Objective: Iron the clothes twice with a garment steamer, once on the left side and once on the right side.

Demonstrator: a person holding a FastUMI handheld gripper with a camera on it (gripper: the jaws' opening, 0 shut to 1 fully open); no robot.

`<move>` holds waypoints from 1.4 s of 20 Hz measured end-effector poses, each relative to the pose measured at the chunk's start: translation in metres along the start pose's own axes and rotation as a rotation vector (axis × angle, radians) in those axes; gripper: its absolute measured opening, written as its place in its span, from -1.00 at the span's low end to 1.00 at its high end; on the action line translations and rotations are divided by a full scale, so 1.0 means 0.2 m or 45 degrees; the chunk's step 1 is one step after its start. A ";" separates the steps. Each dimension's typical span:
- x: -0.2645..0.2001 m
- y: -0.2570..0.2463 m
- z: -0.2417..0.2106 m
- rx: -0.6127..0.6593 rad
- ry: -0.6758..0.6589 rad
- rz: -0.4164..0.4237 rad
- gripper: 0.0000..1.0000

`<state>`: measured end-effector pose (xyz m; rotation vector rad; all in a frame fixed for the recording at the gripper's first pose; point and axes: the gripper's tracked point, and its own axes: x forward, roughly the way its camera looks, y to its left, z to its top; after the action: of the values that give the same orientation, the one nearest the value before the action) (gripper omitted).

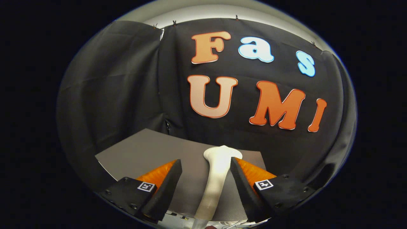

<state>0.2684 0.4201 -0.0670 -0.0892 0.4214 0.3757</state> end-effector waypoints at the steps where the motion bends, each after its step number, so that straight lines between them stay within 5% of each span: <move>1: 0.03 0.00 -0.02 0.006 0.025 -0.016 0.96; 9: 0.23 -0.13 -0.23 0.005 0.209 -0.126 0.94; 15: 0.30 -0.12 -0.34 0.023 0.275 -0.096 0.89; 17: 0.30 -0.14 -0.37 0.007 0.302 -0.096 0.73; 20: 0.31 -0.13 -0.40 0.118 0.309 -0.026 0.22; 28: 0.27 -0.11 -0.32 0.257 0.235 0.048 -0.13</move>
<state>0.2978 0.4084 -0.1474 0.0812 0.6419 0.3619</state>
